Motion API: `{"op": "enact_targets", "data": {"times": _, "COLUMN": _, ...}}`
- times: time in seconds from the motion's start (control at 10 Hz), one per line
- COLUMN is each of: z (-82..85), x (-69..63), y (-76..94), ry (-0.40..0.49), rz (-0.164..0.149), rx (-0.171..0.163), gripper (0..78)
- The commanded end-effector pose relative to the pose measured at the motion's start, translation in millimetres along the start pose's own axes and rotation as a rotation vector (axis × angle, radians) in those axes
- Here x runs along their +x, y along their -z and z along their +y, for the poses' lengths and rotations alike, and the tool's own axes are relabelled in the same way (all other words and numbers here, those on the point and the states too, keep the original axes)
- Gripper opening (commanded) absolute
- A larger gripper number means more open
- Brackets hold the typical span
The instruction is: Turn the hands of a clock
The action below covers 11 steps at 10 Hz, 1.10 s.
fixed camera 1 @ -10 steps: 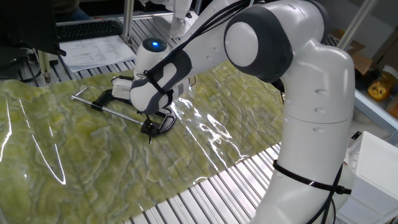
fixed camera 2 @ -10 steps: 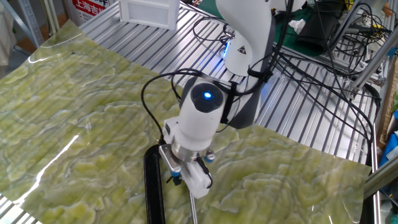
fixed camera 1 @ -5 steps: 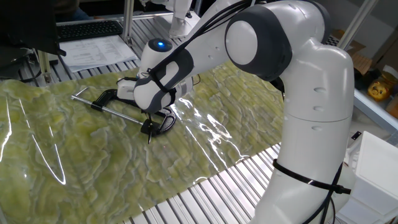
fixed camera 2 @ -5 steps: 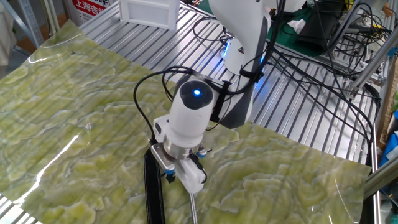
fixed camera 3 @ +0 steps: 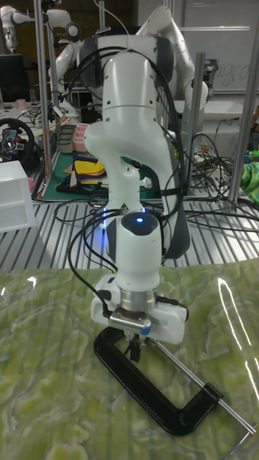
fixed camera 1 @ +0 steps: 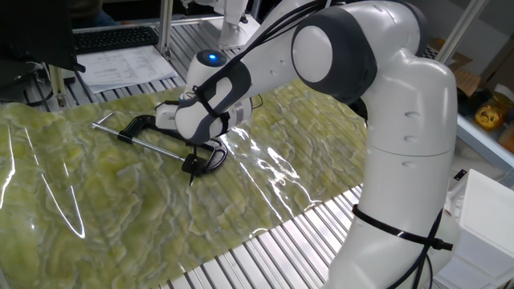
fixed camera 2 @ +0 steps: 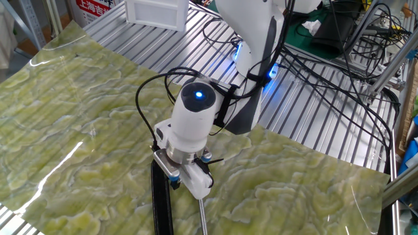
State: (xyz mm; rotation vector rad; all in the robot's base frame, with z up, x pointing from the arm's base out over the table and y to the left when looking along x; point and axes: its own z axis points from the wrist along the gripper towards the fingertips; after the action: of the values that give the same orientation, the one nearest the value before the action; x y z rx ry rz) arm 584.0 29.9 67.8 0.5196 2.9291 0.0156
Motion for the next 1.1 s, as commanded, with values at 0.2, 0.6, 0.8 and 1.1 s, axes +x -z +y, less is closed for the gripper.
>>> {"op": "enact_targets", "data": {"times": 0.2, "z": -4.8, "x": -0.8, "y": -0.9, "ry": 0.056, "rz": 0.021, "rx": -0.006, "gripper": 0.0}}
{"op": "enact_targets", "data": {"times": 0.6, "z": -8.5, "x": 6.5, "y": 3.5, "ry": 0.053, "rz": 0.03, "rx": -0.005, "gripper": 0.0}}
{"op": "enact_targets", "data": {"times": 0.8, "z": -9.5, "x": 12.7, "y": 8.3, "ry": 0.047, "rz": 0.035, "rx": -0.003, "gripper": 0.0}}
{"op": "enact_targets", "data": {"times": 1.1, "z": -14.1, "x": 14.0, "y": 6.9, "ry": 0.056, "rz": 0.034, "rx": -0.002, "gripper": 0.0}}
